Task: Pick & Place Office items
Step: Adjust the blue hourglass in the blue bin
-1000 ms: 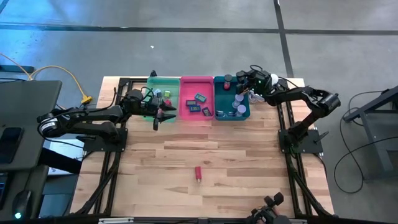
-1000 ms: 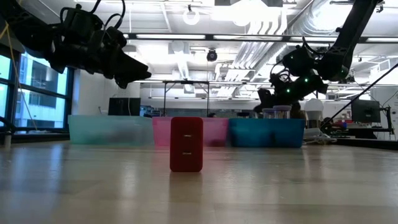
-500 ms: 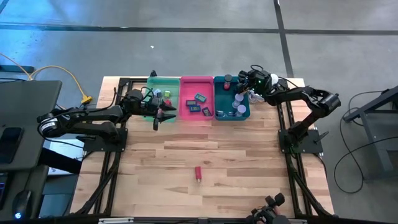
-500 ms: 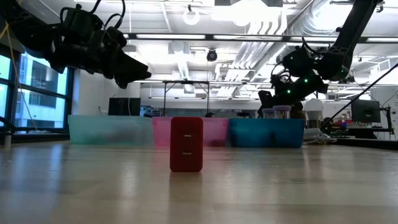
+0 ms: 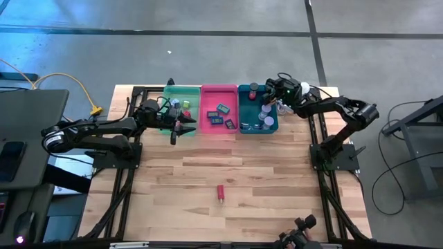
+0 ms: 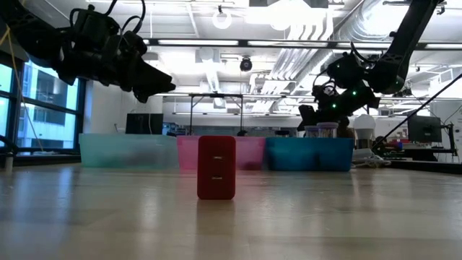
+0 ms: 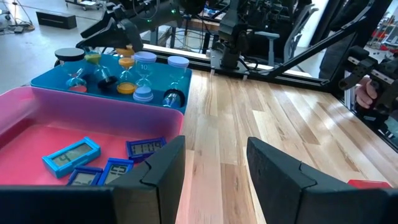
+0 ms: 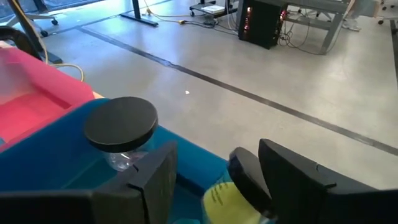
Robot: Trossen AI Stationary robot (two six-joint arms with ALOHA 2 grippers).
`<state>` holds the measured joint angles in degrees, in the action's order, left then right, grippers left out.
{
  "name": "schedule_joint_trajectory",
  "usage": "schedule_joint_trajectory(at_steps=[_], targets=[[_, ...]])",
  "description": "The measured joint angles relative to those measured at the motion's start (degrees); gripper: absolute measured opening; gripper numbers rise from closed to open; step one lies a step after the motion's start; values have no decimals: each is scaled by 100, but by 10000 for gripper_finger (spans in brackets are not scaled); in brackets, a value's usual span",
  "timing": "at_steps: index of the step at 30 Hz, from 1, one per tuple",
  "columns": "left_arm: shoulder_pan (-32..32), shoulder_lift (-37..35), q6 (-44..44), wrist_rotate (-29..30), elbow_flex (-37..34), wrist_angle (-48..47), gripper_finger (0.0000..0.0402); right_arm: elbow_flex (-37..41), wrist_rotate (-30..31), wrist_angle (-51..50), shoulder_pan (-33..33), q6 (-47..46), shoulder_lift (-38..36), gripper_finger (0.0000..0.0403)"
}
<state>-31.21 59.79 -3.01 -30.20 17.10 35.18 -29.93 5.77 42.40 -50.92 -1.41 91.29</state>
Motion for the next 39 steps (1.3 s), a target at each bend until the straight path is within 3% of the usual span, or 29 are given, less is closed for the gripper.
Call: schedule_joint_trajectory(at_steps=[13,18,21,30,34,39], targets=[[1,0,0,0,0,0,165,0,26,291,9,167,-242,215],[-1,0,0,1,0,1,165,0,-318,45,118,168,-653,215],[-1,0,0,1,0,0,165,-1,-625,-334,238,169,-1101,215],[-1,0,29,2,0,2,165,-77,-636,-2166,666,167,-2505,210],[1,0,13,2,0,4,165,-375,-798,-3324,856,168,-2816,184],[-1,0,9,3,0,116,165,-781,-1039,-3898,1140,244,-2863,145]])
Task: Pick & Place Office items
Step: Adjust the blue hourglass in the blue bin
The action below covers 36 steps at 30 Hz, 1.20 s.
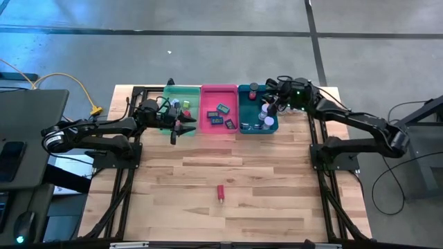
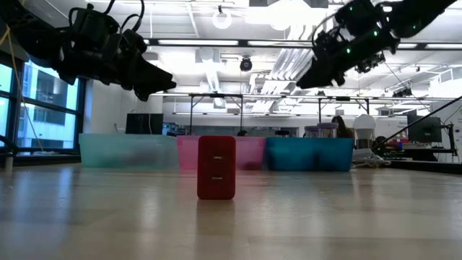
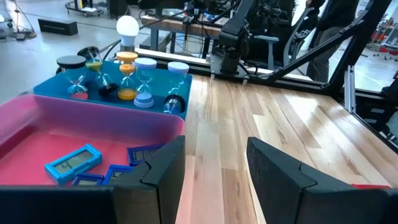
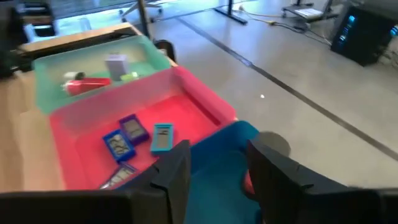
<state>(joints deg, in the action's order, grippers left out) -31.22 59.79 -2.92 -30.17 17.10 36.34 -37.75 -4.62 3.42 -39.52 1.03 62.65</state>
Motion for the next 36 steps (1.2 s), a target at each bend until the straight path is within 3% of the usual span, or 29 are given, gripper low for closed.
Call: schedule_joint_trajectory(at_steps=[8,19,26,32,36], targets=[[0,0,-1,27,0,61,165,-523,309,-780,438,665,-2,130],[0,0,181,26,0,134,165,-602,257,-1442,798,690,75,230],[0,1,28,26,0,134,165,-636,-22,-1671,911,600,326,244],[0,0,-15,24,0,127,165,-1351,407,-2452,1080,521,834,243],[0,0,-15,24,0,123,165,-1957,264,-3045,1142,524,1331,243]])
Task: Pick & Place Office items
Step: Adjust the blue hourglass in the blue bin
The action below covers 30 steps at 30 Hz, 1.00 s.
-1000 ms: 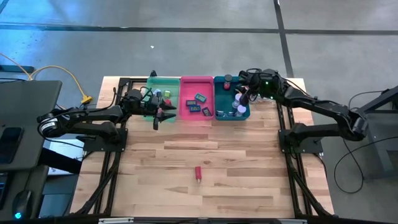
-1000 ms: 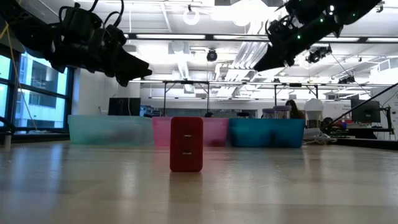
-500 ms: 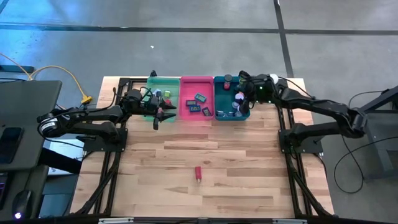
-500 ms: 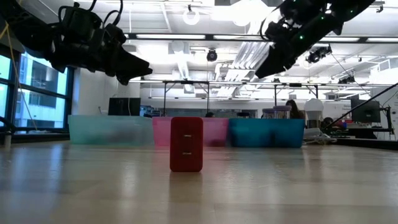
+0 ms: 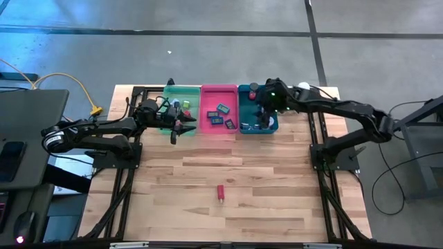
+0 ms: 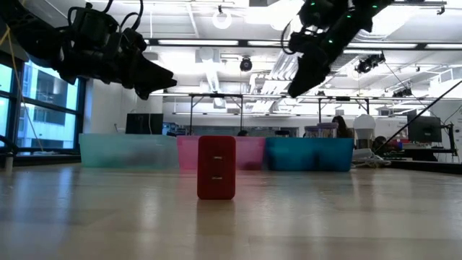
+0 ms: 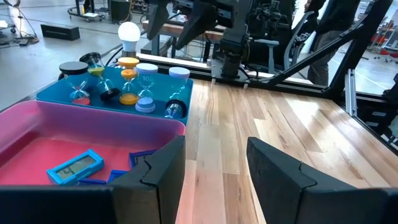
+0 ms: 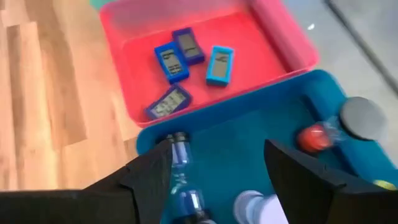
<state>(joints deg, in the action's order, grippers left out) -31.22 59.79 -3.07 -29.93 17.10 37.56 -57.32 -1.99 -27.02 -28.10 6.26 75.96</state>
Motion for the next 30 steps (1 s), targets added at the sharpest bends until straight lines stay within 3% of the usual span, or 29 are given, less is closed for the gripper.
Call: schedule_joint_trajectory(at_steps=[5,13,20,30], targets=[[0,0,0,-1,0,-74,165,-413,-150,-572,-45,313,599,243],[0,1,4,-2,0,-345,165,-440,-292,-635,135,1070,1248,243],[0,1,4,-2,0,-343,165,-437,241,-575,367,1360,1452,243],[0,2,-27,-2,0,-323,165,-437,340,-199,300,1353,1495,243]])
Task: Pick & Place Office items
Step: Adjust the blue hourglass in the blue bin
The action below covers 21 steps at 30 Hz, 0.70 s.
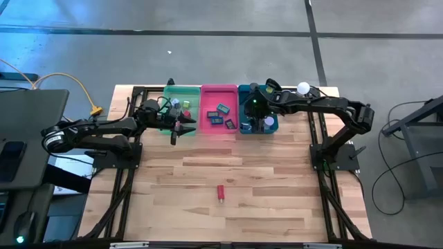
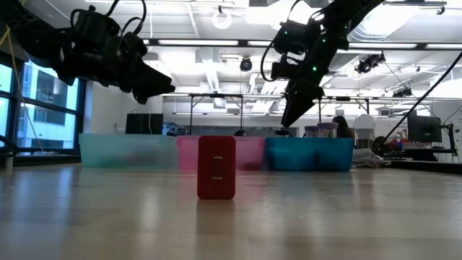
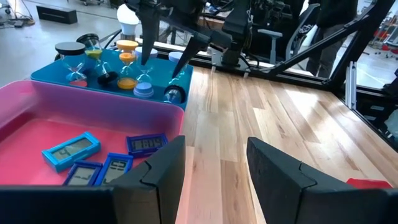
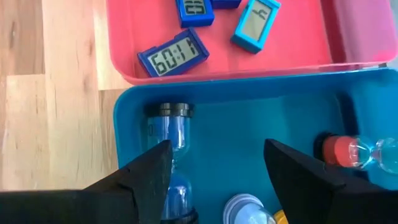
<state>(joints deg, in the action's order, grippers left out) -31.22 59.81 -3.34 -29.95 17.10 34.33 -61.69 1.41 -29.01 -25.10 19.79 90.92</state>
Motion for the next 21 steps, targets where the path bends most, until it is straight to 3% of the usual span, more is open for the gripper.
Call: schedule_joint_trajectory(at_steps=[9,21], targets=[[0,-2,-15,-2,0,0,165,4,73,32,111,133,502,243],[0,-2,-12,-2,0,-2,165,2,21,-124,111,299,546,243]])
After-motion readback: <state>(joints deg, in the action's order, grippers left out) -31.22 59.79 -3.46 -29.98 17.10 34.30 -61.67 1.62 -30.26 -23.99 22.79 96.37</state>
